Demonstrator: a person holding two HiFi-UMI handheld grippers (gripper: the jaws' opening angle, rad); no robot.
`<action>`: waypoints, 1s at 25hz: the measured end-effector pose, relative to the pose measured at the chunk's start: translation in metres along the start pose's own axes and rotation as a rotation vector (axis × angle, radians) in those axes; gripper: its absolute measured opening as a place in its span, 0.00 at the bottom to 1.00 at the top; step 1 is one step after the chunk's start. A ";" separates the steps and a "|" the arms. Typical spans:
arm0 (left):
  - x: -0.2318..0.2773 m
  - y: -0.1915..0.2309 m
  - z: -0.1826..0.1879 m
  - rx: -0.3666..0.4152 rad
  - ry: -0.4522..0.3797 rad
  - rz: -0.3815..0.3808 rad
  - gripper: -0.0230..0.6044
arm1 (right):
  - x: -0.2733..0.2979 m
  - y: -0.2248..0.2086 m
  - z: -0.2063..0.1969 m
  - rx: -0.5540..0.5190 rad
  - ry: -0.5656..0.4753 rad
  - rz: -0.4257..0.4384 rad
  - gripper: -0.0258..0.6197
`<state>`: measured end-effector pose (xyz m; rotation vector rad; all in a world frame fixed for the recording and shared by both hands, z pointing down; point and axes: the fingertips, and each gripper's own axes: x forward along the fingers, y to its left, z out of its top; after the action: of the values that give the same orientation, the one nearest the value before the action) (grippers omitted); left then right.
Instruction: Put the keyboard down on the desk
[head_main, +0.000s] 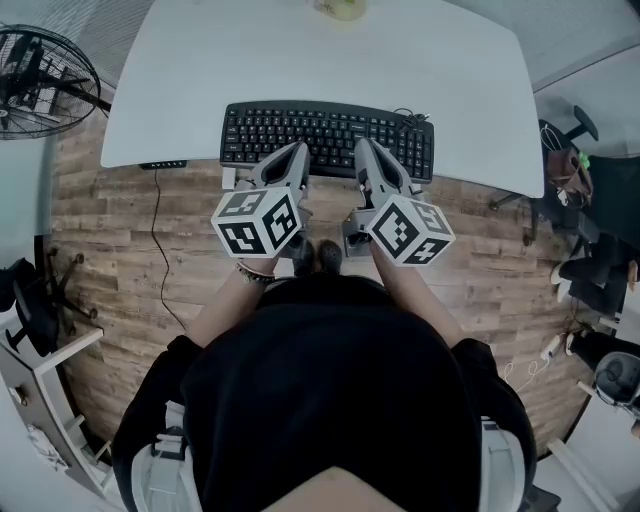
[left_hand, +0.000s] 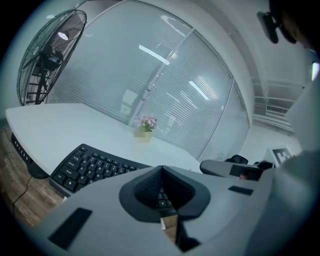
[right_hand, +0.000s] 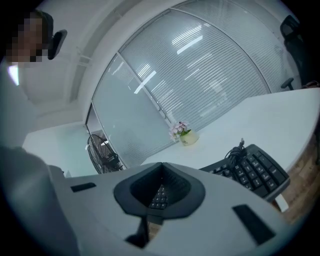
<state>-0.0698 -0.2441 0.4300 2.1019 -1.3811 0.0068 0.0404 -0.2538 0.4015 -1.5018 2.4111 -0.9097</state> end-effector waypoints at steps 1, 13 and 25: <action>0.000 -0.001 0.001 0.009 -0.002 0.002 0.05 | 0.000 0.000 0.001 -0.009 -0.003 0.002 0.05; -0.002 0.002 0.012 0.144 -0.026 0.060 0.05 | 0.004 0.010 0.003 -0.105 0.015 0.021 0.05; -0.002 -0.006 0.017 0.181 -0.049 0.052 0.05 | 0.002 0.017 0.007 -0.133 0.007 0.039 0.05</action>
<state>-0.0710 -0.2486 0.4125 2.2262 -1.5143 0.1057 0.0295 -0.2536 0.3865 -1.4907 2.5412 -0.7618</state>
